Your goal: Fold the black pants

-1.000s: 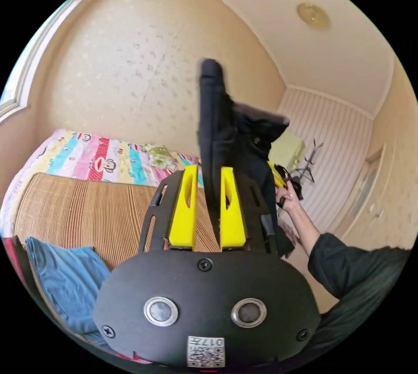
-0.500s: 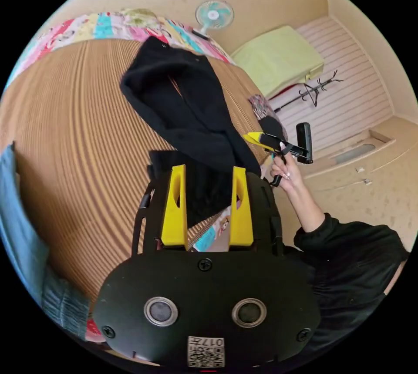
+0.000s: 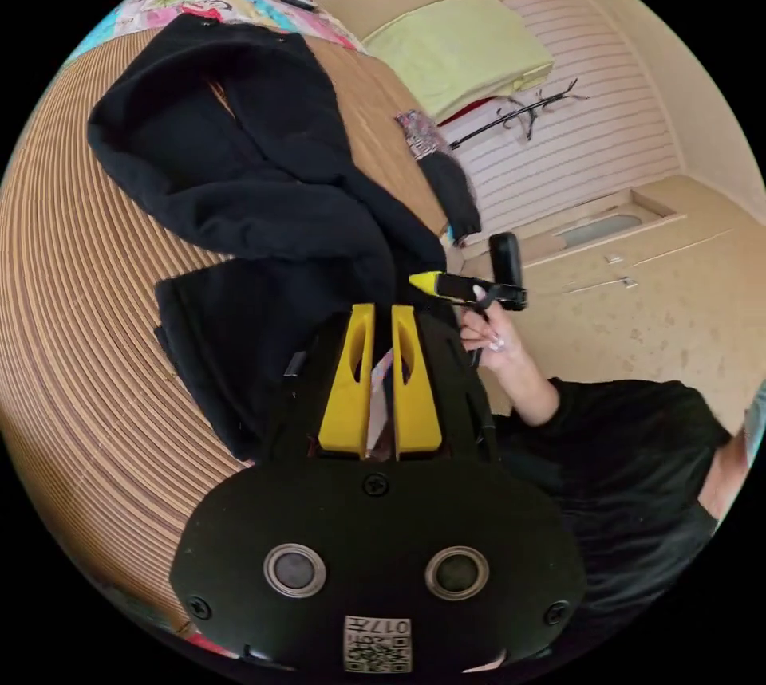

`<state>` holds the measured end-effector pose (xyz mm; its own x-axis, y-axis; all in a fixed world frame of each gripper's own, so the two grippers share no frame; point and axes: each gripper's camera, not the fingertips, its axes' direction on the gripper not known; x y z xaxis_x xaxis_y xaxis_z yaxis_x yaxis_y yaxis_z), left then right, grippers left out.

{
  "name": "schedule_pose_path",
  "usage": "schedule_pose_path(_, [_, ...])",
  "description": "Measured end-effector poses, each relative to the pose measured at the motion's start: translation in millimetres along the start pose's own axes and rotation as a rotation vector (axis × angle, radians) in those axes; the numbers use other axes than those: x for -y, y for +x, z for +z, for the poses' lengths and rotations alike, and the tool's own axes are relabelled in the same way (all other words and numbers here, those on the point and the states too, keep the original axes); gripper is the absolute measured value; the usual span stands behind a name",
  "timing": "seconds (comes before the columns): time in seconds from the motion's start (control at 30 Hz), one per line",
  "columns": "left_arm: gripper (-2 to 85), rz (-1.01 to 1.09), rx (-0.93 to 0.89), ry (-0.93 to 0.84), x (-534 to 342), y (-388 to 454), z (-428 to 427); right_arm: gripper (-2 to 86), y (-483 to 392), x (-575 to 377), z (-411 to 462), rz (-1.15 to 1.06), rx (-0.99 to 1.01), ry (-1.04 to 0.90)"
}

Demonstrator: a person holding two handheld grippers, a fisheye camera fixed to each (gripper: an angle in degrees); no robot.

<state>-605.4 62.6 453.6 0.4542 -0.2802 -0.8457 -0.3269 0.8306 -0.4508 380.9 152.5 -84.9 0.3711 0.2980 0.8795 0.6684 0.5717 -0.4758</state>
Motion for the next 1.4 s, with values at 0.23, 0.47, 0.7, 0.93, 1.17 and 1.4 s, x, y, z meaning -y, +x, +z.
schedule_pose_path(0.23, [4.5, 0.083, -0.161, 0.22, -88.7, 31.1, -168.3, 4.7, -21.7, -5.5, -154.7, -0.074, -0.113, 0.082])
schedule_pose_path(0.47, [4.3, -0.44, 0.232, 0.055, -214.8, -32.9, -136.5, 16.8, 45.0, -78.5, -188.0, 0.184, -0.532, 0.014])
schedule_pose_path(0.7, [5.3, -0.266, 0.028, 0.244, -211.8, -6.7, -109.1, 11.6, 73.3, -85.3, -137.9, 0.17, -0.398, -0.146])
schedule_pose_path(0.93, [8.0, 0.083, -0.075, 0.042, -118.6, 74.5, -53.9, 3.2, 42.4, -99.5, -132.1, 0.0, -0.405, -0.258])
schedule_pose_path(1.17, [7.8, 0.208, -0.018, -0.051, -122.7, 123.2, -7.9, 13.3, 13.4, -99.1, -189.2, -0.028, -0.877, -0.034])
schedule_pose_path(1.4, [9.2, 0.146, -0.078, -0.078, -161.4, 129.1, 12.7, 2.8, 54.4, -102.1, -143.8, 0.009, -0.395, -0.329])
